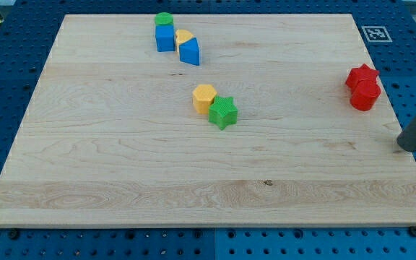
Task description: Push green star into red circle
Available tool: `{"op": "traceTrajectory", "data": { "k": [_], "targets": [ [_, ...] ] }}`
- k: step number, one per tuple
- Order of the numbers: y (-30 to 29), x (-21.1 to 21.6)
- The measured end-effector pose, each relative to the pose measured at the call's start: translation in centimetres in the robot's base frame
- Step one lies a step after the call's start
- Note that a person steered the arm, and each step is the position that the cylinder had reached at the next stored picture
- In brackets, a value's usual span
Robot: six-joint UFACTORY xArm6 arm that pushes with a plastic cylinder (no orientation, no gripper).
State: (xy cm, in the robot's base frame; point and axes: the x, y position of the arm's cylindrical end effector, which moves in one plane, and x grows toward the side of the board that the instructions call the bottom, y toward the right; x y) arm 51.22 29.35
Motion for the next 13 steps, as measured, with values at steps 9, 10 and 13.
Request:
{"op": "traceTrajectory", "data": {
  "k": [9, 10, 13],
  "targets": [
    [-29.9, -4.4],
    [-31.2, -6.3],
    [-26.0, -5.3]
  ]
}}
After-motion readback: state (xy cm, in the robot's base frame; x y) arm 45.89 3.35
